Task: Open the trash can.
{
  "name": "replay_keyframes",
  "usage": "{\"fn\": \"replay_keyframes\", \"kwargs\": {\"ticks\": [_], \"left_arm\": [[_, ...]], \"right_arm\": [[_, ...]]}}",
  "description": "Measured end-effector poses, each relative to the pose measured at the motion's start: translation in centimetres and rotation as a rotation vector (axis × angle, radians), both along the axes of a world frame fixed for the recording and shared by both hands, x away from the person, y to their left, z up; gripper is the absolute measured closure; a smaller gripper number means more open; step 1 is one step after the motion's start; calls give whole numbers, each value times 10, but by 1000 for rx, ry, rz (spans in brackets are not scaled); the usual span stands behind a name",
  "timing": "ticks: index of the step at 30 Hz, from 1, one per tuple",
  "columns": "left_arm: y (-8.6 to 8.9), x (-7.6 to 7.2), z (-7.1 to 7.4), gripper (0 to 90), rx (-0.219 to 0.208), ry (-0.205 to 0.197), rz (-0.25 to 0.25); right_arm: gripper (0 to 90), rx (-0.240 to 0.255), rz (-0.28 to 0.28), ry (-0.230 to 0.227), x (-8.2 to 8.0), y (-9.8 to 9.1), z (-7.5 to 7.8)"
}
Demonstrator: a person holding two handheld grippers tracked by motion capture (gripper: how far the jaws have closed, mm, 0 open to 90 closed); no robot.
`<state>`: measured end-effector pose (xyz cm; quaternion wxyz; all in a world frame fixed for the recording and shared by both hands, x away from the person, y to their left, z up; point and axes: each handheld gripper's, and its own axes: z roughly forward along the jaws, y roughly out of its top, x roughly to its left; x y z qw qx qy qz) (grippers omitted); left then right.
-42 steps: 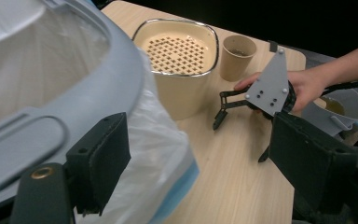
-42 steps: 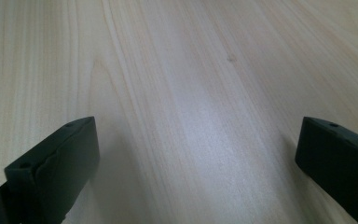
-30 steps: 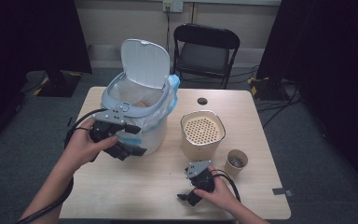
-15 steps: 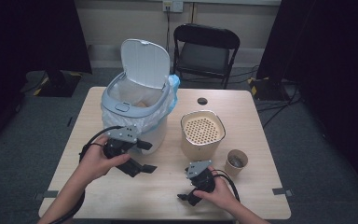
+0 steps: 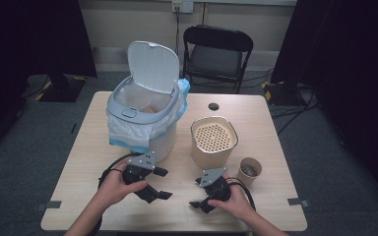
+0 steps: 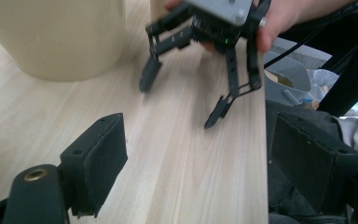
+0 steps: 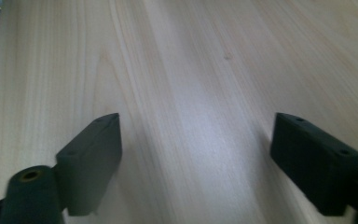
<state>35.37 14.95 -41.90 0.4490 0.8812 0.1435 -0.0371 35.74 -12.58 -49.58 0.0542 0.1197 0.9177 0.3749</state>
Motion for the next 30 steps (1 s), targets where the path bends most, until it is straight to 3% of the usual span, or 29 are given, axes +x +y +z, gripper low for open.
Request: {"fn": "replay_keyframes", "kwargs": {"ticks": [16, 18, 23, 30], "left_arm": [[-11, 2, -51, 182, 72, 23, -11], [-13, 2, -57, 182, 55, 33, -6], [-17, 1, -65, 188, 107, 0, -20], [-17, 0, -73, 188, 119, -18, -18]], "right_arm": [[147, 27, -23, 19, 5, -20, 12], [147, 25, -27, 17, 5, -22, 13], [148, 29, -32, 5, 5, -30, 16], [148, 15, -33, 23, 3, -43, 16]]}}
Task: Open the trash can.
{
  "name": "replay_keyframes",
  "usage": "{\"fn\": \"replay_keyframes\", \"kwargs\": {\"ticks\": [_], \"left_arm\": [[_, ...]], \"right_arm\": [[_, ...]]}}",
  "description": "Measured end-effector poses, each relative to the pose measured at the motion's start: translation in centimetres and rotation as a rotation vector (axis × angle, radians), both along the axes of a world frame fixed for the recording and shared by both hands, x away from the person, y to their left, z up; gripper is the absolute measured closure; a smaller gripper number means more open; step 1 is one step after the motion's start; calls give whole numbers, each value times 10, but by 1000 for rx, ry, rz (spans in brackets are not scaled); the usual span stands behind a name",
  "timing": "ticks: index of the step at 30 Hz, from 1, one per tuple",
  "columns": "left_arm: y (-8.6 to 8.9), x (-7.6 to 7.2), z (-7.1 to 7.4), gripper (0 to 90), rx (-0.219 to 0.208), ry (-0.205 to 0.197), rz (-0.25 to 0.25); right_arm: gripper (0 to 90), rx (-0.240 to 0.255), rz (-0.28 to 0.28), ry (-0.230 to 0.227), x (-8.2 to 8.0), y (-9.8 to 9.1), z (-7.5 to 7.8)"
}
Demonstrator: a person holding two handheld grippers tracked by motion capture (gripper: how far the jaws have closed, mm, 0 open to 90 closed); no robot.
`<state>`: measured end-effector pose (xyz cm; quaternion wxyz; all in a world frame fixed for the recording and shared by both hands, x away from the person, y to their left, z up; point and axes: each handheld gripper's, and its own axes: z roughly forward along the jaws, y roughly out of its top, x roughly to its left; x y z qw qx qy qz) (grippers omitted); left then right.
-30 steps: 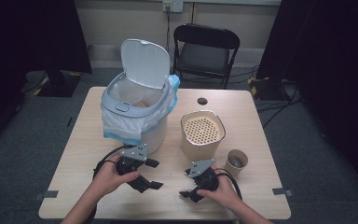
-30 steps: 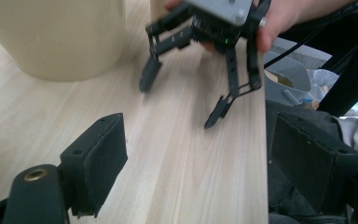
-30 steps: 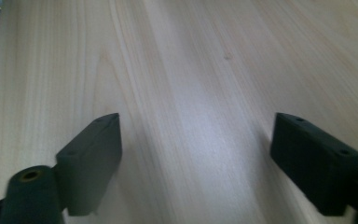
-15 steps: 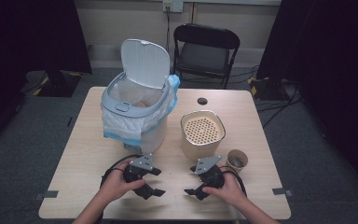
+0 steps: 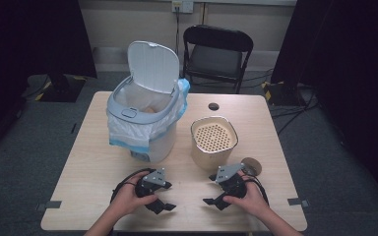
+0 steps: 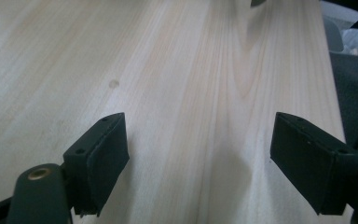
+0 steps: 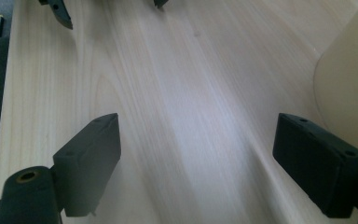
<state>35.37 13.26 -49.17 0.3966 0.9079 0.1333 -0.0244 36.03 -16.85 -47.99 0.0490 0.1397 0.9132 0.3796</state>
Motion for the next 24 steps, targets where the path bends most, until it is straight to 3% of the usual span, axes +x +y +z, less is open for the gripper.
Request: {"fn": "replay_keyframes", "kwargs": {"ticks": [11, 13, 18, 24], "left_arm": [[3, -1, -7, 163, -26, -61, -28], [3, -2, -8, 157, -21, -92, -50], [3, -5, -8, 156, -5, -125, -67], [3, -6, -9, 150, -1, -139, -70]], "right_arm": [[148, -11, 0, 1, -8, -18, 2], [148, -11, -6, -3, -9, -20, 3], [185, 7, -27, 4, -10, -34, 6], [169, 12, -14, 15, -15, -39, 5]]}}
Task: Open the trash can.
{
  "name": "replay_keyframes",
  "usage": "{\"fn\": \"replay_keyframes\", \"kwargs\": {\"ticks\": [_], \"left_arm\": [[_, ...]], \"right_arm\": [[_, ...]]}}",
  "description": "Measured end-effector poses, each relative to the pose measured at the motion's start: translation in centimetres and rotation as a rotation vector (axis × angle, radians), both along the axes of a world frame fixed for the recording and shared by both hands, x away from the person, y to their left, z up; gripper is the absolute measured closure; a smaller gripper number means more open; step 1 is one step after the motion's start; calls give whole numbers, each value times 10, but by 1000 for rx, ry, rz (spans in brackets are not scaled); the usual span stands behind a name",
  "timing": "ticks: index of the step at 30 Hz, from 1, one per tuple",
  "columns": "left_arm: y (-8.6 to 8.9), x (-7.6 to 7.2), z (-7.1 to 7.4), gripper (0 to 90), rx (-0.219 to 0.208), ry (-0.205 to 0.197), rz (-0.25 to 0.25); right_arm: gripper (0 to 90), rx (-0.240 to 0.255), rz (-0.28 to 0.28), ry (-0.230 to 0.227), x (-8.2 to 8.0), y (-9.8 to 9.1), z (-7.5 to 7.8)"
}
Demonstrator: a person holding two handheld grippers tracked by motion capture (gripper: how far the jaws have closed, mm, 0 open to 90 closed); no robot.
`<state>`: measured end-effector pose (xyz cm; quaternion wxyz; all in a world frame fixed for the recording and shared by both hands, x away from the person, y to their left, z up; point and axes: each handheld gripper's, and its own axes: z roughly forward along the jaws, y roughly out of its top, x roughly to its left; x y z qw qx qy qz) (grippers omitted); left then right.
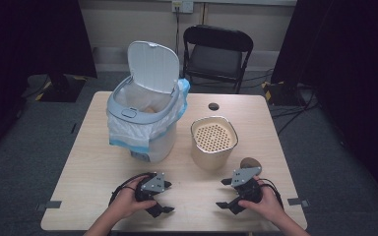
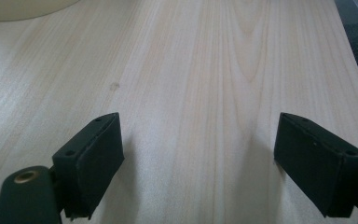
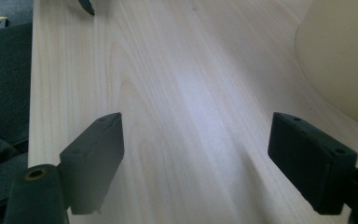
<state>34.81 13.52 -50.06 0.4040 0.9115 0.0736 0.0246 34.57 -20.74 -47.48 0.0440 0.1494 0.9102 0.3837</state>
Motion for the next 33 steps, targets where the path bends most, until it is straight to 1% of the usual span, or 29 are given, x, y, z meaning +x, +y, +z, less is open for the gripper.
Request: {"fn": "replay_keyframes", "kwargs": {"ticks": [3, 6, 10, 13, 17, 22, 24, 26, 28, 30, 33], "left_arm": [[0, 0, 0, 150, 0, 0, 0], [0, 0, 0, 149, 3, -2, 4], [-1, -1, -1, 147, -9, 1, 6], [0, -1, -1, 145, -7, 1, 5], [-1, -1, -1, 137, -7, 4, 1], [-1, -1, -1, 135, -6, 4, -1], [-1, -1, -1, 135, -7, 3, -1], [-1, -1, -1, 134, -7, 3, -1], [-1, -1, -1, 134, -7, 3, -1], [-1, -1, -1, 135, -7, 3, -1], [-1, -1, -1, 135, -6, 4, -1]], "right_arm": [[158, -5, 6, 8, -2, -1, 0], [158, 1, 6, 19, -5, -2, -1], [159, 5, 10, 26, -7, -4, -2], [160, 8, 10, 37, -8, -5, -2], [164, 16, 17, 45, -10, -4, 2], [164, 11, 30, 56, -13, -6, 3], [164, 2, 30, 57, -15, -9, 3], [164, 5, 26, 55, -17, -13, 3], [164, 13, 17, 63, -19, -20, 3], [163, 9, 11, 59, -20, -23, 2], [162, 10, 0, 66, -22, -31, 1]]}}
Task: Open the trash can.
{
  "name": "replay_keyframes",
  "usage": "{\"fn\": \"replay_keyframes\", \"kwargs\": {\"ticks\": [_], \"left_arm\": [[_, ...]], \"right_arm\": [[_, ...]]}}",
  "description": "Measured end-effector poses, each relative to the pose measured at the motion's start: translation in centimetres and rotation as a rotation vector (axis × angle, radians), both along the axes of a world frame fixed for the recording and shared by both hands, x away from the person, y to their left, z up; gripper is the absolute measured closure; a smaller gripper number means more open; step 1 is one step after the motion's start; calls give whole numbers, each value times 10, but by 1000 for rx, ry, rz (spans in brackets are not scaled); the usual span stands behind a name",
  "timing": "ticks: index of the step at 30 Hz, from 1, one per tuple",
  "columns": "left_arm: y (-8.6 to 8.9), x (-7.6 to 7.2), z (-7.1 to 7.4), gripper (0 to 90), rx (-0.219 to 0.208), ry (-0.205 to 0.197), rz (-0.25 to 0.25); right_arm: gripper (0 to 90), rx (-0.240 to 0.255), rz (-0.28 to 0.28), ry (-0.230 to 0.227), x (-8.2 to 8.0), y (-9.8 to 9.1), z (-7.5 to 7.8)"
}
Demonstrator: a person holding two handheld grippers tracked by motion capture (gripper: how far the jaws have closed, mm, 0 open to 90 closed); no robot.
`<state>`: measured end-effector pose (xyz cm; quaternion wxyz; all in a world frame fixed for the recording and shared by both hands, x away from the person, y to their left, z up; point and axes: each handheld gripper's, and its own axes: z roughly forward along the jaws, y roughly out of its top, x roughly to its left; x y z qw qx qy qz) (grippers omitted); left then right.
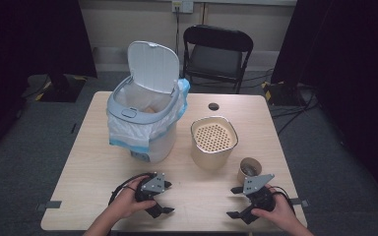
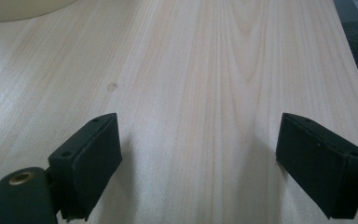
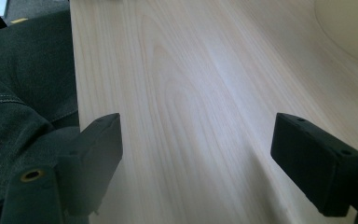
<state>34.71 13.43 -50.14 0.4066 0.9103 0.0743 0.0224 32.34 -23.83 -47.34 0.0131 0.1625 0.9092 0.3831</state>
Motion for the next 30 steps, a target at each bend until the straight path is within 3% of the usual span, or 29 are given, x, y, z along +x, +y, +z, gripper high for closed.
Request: {"fn": "replay_keyframes", "kwargs": {"ticks": [10, 30], "left_arm": [[0, 0, 0, 133, -1, -1, -1], [0, 0, 0, 128, 2, 0, -7]], "right_arm": [[160, 11, -60, 13, -4, -29, -4], [159, -1, -174, -9, 0, -62, -6]]}}
